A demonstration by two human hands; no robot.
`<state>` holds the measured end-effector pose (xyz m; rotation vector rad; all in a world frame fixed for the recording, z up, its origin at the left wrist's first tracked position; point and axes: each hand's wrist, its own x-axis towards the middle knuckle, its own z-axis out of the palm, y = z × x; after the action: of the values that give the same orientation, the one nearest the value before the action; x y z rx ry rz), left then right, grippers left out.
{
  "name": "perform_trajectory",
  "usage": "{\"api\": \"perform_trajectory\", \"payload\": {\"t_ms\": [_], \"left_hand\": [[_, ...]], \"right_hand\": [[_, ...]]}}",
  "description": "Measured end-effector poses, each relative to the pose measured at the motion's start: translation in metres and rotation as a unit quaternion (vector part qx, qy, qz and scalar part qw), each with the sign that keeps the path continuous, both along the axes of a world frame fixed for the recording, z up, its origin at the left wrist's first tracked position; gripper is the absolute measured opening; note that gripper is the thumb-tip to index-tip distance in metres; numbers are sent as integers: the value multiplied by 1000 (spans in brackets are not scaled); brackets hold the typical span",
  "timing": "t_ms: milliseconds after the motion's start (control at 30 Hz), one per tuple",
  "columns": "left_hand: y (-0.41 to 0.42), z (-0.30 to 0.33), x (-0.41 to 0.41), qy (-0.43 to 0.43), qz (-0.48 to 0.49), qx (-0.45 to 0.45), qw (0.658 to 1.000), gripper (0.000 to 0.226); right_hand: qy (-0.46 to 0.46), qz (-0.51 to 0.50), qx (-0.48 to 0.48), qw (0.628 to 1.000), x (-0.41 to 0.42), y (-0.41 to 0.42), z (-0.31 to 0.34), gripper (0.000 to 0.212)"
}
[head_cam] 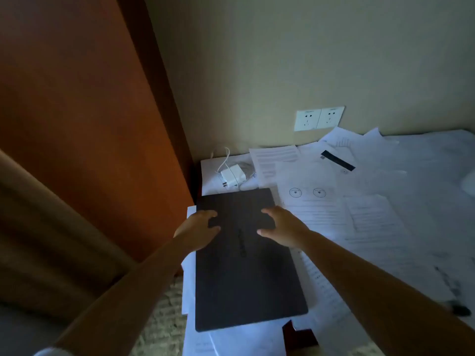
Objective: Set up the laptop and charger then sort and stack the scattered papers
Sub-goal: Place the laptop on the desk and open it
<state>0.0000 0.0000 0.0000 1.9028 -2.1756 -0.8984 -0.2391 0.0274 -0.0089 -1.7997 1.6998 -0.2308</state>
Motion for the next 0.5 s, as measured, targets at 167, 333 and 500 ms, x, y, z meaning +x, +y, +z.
{"api": "perform_trajectory", "payload": {"t_ms": [167,333,500], "left_hand": [[-13,-16,-2,-24,46,32,998,49],[-11,-42,0,-11,106,96,990,55],[-7,-62,-5,18,151,123,981,57]], "right_hand": [[17,-25,1,1000,0,-16,-20,67],[64,-96,10,993,1,-14,-46,71],[60,-136,56,987,3,-5,-60,72]]}}
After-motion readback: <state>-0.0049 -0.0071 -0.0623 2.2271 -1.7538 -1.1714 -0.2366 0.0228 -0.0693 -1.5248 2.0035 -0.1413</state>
